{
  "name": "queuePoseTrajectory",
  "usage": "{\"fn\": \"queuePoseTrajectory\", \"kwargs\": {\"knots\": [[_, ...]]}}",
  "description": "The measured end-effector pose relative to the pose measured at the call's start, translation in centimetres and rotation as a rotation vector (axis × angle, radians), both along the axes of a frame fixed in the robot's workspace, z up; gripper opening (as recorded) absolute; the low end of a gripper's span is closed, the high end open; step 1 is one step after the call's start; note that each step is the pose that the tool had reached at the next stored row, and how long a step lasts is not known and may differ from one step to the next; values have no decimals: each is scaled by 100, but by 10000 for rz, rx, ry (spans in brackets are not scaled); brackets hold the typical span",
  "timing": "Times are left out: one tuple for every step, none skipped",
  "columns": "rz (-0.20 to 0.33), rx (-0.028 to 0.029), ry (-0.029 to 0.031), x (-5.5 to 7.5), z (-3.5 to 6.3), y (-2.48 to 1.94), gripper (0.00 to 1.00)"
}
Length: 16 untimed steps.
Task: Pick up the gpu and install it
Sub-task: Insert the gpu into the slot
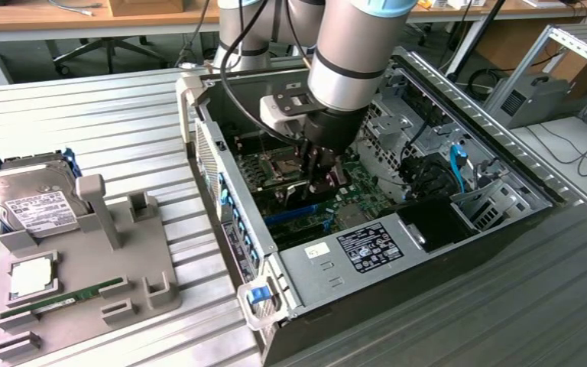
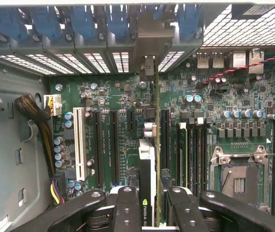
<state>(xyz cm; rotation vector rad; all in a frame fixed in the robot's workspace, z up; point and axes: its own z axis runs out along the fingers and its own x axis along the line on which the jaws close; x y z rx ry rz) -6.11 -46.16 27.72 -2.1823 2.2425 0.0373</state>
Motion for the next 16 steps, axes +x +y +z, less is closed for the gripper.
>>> {"fn": "queuePoseTrajectory", "kwargs": {"knots": [[0, -1, -14, -2, 0, 0, 27], [1, -1, -23, -3, 0, 0, 27], [0, 0, -32, -4, 0, 0, 27], [0, 0, -39, -5, 0, 0, 27], [1, 0, -49, -6, 0, 0, 27], [0, 0, -57, -8, 0, 0, 27], [0, 0, -65, -9, 0, 0, 27], [0, -1, -72, -10, 0, 0, 27], [1, 0, -77, -11, 0, 0, 27], [2, 0, -81, -11, 0, 0, 27], [1, -1, -82, -12, 0, 0, 27], [1, 0, -82, -12, 0, 0, 27], [1, 0, -83, -13, 0, 0, 27], [1, 0, -82, -18, 0, 0, 27], [1, 0, -82, -18, 0, 0, 27], [1, 0, -82, -18, 0, 0, 27]]}}
